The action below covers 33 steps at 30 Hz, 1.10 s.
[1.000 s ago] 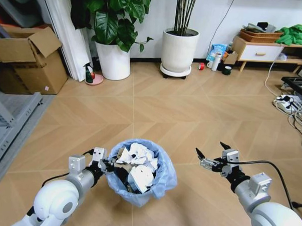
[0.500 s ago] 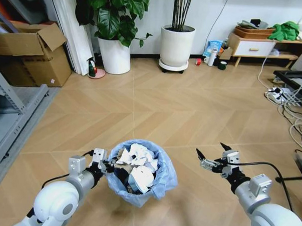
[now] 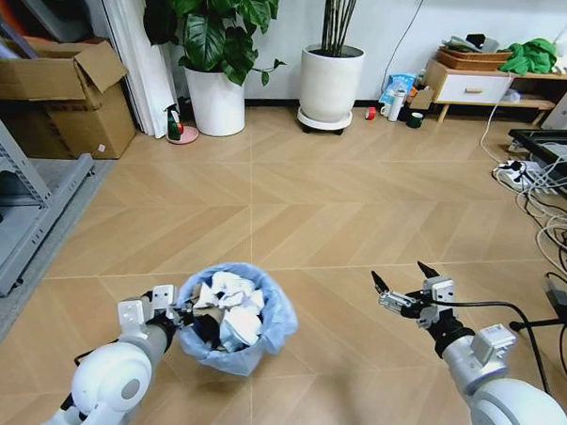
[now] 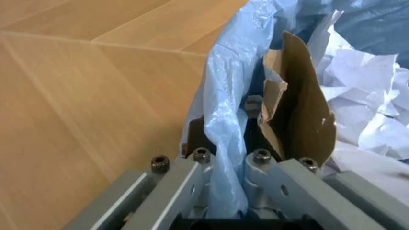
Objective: Pick up the trash bin and place the garbage on the floor into it.
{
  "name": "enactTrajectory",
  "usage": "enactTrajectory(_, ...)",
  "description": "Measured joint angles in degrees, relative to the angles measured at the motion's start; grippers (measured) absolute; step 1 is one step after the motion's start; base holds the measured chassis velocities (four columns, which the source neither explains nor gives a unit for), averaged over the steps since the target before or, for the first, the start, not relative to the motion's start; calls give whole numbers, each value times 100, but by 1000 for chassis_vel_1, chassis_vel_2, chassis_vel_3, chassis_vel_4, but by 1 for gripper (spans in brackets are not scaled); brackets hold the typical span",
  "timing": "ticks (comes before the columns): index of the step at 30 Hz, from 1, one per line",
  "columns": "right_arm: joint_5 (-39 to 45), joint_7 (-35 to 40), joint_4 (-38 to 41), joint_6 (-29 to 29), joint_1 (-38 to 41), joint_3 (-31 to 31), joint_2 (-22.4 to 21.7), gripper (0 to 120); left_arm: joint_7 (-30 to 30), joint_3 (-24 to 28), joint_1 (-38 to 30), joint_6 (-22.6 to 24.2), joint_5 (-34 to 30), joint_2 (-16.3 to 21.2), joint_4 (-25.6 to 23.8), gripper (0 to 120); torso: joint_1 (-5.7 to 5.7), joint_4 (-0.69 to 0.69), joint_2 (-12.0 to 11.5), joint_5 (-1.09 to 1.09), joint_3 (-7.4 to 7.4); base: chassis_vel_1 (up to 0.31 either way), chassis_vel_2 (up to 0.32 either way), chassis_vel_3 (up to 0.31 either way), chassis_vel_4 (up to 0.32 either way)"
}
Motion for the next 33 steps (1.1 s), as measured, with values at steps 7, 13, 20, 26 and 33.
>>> enactTrajectory(7, 2, 5, -44, 8, 23, 7, 19, 100, -220, -133, -90, 4, -469, -124, 260, 0, -1, 0, 0, 0, -1, 0, 0, 0, 0)
enactTrajectory(13, 5, 9, -57, 20, 31, 5, 32, 100, -333, -145, -197, -51, -637, -215, 448, 0, -1, -1, 0, 0, -1, 0, 0, 0, 0)
enactTrajectory(20, -17, 3, -63, 94, -77, 8, 52, 100, -106, -263, -227, -152, -404, -309, 815, 0, -1, 0, 0, 0, -1, 0, 0, 0, 0)
enactTrajectory(26, -24, 2, -63, 102, -77, -6, 58, 100, 0, -346, -230, -190, -374, -323, 909, 0, -1, 0, 0, 0, -1, 0, 0, 0, 0)
enactTrajectory(33, -32, 3, -57, 104, -66, -24, 43, 100, 81, -403, -246, -236, -387, -341, 1005, 0, -1, 0, 0, 0, -1, 0, 0, 0, 0)
